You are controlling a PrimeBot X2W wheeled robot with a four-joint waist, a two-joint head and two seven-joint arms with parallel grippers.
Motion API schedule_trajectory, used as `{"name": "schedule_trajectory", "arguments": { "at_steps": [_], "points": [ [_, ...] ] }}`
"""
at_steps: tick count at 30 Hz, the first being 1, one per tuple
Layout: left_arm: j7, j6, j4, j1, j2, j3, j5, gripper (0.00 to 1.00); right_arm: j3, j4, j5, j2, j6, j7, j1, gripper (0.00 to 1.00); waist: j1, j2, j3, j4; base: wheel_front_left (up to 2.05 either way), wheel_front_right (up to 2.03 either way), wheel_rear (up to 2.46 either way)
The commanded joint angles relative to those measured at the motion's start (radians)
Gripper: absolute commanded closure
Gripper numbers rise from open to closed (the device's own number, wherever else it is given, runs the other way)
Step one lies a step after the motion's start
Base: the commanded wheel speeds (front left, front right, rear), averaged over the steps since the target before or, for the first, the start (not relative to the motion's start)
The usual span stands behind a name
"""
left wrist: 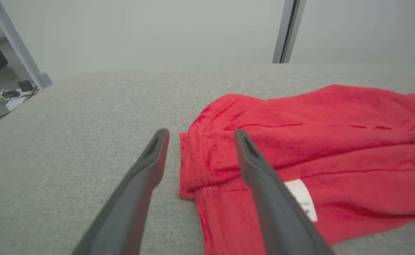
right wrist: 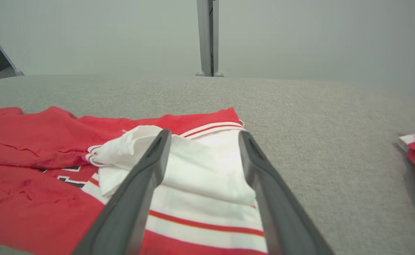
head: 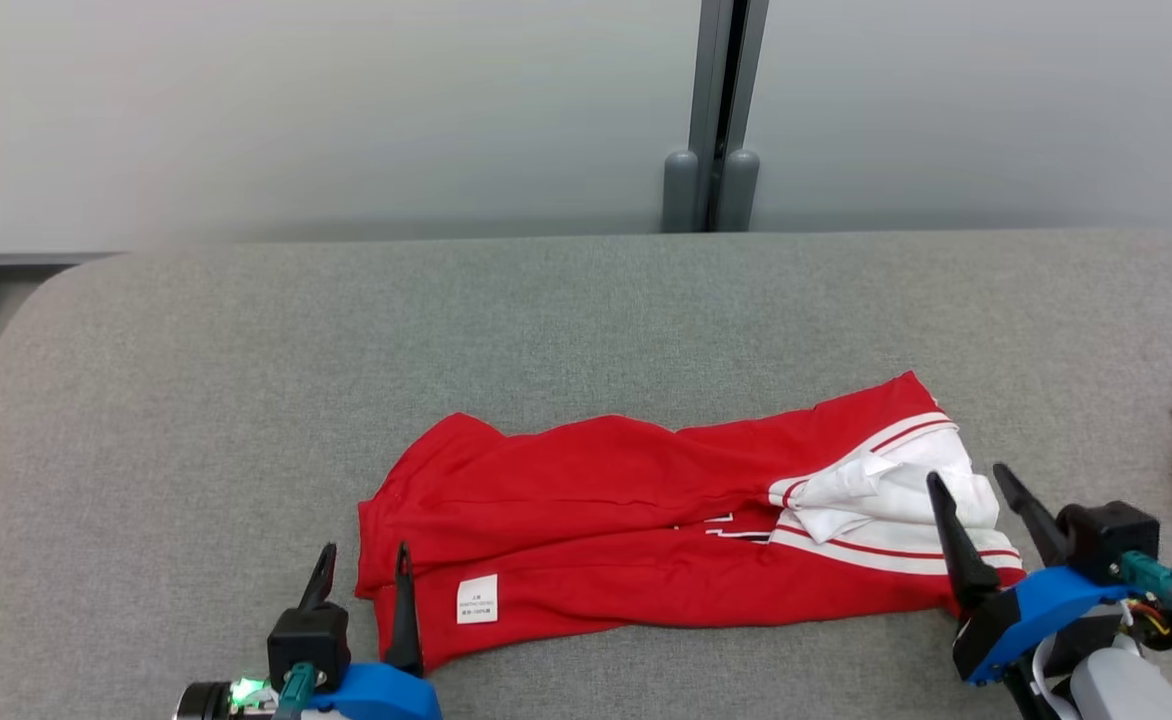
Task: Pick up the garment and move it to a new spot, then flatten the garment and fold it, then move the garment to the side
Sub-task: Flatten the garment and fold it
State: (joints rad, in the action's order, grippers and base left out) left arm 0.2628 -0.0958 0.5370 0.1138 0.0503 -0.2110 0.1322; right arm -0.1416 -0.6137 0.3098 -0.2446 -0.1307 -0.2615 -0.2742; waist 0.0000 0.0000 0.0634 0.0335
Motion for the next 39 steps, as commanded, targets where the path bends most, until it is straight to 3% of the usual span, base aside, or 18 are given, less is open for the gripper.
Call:
{"name": "schedule_trajectory", "arguments": {
  "at_steps": [1, 10, 20, 25, 29, 30, 31, 32, 39],
  "points": [
    [0.002, -0.005, -0.017, -0.021, 0.001, -0.002, 0.012, 0.0, -0.003, -0.014, -0.015, 0.008, 0.0, -0.004, 0.023, 0.0, 0.0, 0.0, -0.013, -0.004, 0.0, 0.0, 0.0],
    [0.002, -0.001, -0.033, -0.046, 0.001, -0.028, 0.03, 0.0, 0.01, -0.041, -0.007, 0.02, 0.0, -0.004, 0.019, 0.0, 0.0, 0.0, -0.009, -0.003, 0.0, 0.0, 0.0],
    [0.002, 0.006, -0.038, 0.044, 0.001, -0.069, 0.056, 0.0, -0.015, -0.179, 0.052, -0.022, 0.0, 0.022, -0.152, 0.0, 0.0, 0.0, 0.123, 0.021, 0.0, 0.0, 0.0],
    [0.002, -0.002, -0.047, 0.082, 0.001, -0.083, 0.059, 0.0, -0.069, -0.272, 0.098, -0.032, 0.0, 0.057, -0.209, 0.0, 0.0, 0.0, 0.18, 0.039, 0.0, 0.0, 0.0],
    [0.002, -0.009, -0.049, 0.093, 0.001, -0.081, 0.064, 0.0, -0.19, -0.281, 0.195, -0.007, -0.004, 0.114, -0.178, 0.0, 0.0, 0.0, 0.192, 0.044, 0.0, 0.0, 0.0],
    [0.002, -0.01, -0.051, 0.093, 0.001, -0.078, 0.066, 0.0, -0.221, -0.275, 0.221, -0.009, -0.006, 0.126, -0.164, 0.12, 0.0, 0.0, 0.191, 0.043, 0.0, 0.0, 0.0],
    [0.002, -0.01, -0.051, 0.091, 0.001, -0.076, 0.068, 0.0, -0.24, -0.268, 0.251, -0.015, -0.006, 0.129, -0.151, 0.6, 0.0, 0.0, 0.189, 0.041, 0.0, 0.0, 0.0],
    [0.002, -0.01, -0.051, 0.087, 0.001, -0.074, 0.069, 0.0, -0.257, -0.266, 0.274, -0.03, -0.006, 0.13, -0.139, 1.0, 0.0, 0.0, 0.186, 0.039, 0.0, 0.0, 0.0],
    [0.002, -0.003, -0.046, 0.082, 0.001, -0.068, 0.07, 0.0, -0.245, -0.297, 0.353, -0.16, 0.004, 0.034, -0.172, 1.0, 0.0, 0.0, 0.175, 0.018, 0.0, 0.0, 0.0]
  ]
}}
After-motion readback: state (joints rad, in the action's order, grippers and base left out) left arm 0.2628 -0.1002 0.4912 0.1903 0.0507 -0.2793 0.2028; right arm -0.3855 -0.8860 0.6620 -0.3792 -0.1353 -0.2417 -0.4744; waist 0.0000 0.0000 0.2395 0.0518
